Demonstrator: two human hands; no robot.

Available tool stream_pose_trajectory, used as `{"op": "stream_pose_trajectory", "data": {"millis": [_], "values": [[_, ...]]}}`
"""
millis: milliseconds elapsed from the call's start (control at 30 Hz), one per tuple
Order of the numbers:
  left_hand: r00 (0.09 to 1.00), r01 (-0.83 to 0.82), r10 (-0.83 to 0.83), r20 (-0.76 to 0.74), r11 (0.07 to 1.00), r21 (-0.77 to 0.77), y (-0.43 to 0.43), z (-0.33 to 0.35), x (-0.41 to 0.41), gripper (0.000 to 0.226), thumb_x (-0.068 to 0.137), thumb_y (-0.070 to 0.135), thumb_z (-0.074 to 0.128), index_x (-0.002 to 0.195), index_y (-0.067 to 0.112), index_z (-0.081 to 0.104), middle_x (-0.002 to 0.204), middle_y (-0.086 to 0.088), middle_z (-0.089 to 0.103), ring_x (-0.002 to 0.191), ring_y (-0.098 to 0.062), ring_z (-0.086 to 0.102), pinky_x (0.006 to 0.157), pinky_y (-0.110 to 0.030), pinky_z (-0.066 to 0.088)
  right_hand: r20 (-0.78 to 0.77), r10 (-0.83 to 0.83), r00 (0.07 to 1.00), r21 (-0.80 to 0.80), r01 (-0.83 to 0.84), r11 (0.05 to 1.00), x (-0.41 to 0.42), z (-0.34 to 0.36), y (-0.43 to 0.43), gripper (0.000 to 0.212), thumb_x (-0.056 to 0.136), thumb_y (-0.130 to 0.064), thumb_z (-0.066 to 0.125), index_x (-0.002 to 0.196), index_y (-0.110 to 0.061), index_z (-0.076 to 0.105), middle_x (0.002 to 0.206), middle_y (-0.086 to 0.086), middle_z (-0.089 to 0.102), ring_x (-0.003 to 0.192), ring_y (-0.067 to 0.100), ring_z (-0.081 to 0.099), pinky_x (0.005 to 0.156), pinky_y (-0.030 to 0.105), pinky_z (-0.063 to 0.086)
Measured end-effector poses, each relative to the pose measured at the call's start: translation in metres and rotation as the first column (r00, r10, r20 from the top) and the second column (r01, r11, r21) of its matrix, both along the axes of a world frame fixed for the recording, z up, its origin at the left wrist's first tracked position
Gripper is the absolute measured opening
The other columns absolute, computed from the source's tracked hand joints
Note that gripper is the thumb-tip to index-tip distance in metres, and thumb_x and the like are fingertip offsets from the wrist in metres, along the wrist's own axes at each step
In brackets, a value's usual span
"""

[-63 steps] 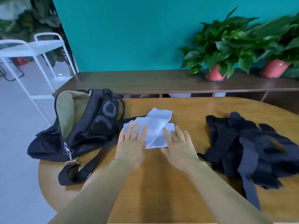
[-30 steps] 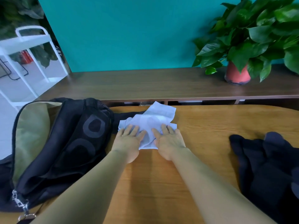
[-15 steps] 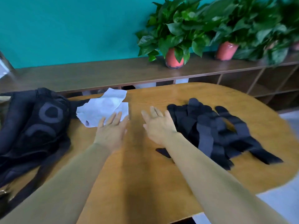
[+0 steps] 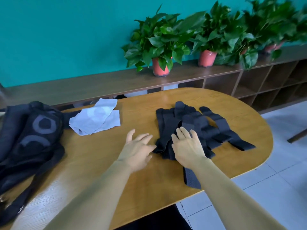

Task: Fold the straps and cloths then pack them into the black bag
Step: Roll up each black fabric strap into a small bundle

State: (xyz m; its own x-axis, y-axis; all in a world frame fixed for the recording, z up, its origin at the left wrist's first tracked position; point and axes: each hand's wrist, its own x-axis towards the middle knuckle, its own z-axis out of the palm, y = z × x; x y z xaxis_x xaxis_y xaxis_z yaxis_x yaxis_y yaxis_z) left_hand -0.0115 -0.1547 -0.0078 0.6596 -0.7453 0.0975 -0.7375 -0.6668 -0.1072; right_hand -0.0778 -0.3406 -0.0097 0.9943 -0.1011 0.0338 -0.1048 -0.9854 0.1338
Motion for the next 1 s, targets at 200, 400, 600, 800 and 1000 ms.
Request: {"op": "stream_pose_trajectory", "data": {"millis": [200,400,600,800,1000], "values": [[0.988,0.017,-0.028,0.154,0.997,0.069,0.009,-0.005,0.002,0.024,0.063,0.016,0.084,0.077,0.035,0.076,0.121,0.001,0.067,0.122,-0.018,0.055,0.11,-0.05,-0.008,-0.198,-0.062,0.978,-0.088,0.046,0.995,0.001,-0.01,0.008,0.052,0.102,-0.037,0.019,0.148,-0.012,0.024,0.158,0.014,0.009,0.146,0.028,-0.008,0.114,0.055,-0.001],[0.978,-0.051,0.033,0.206,0.995,0.086,0.061,-0.009,0.0,0.032,0.048,0.012,0.089,0.066,0.033,0.075,0.11,-0.001,0.071,0.114,-0.02,0.062,0.109,-0.054,0.003,-0.218,-0.074,0.973,-0.112,0.05,0.992,0.006,-0.015,0.011,0.053,0.102,-0.037,0.017,0.15,-0.013,0.019,0.158,0.013,0.011,0.145,0.027,-0.01,0.113,0.056,-0.004],[0.975,-0.091,0.074,0.211,0.993,0.074,0.096,-0.017,-0.015,0.032,0.041,0.01,0.088,0.058,0.03,0.071,0.106,-0.002,0.073,0.11,-0.019,0.064,0.108,-0.054,0.005,-0.215,-0.085,0.973,-0.16,0.05,0.986,0.008,-0.016,0.013,0.054,0.102,-0.038,0.016,0.149,-0.012,0.021,0.157,0.014,0.013,0.145,0.027,-0.01,0.113,0.055,-0.003],[0.966,-0.133,0.113,0.233,0.989,0.071,0.112,-0.028,-0.031,0.024,0.048,0.015,0.087,0.059,0.03,0.072,0.108,0.0,0.072,0.111,-0.018,0.063,0.11,-0.055,0.002,-0.198,-0.09,0.976,-0.186,0.053,0.981,0.006,-0.012,0.018,0.053,0.102,-0.037,0.016,0.15,-0.013,0.019,0.157,0.014,0.012,0.145,0.027,-0.01,0.114,0.055,-0.003],[0.977,-0.149,0.149,0.151,0.989,-0.015,0.121,-0.014,-0.031,0.022,0.059,0.019,0.07,0.076,0.033,0.076,0.118,0.0,0.068,0.117,-0.017,0.059,0.109,-0.05,0.007,-0.12,0.01,0.993,-0.158,-0.029,0.987,0.007,0.0,0.04,0.054,0.103,-0.036,0.015,0.151,-0.012,0.013,0.157,0.016,0.012,0.145,0.028,-0.009,0.114,0.055,-0.003]]}}
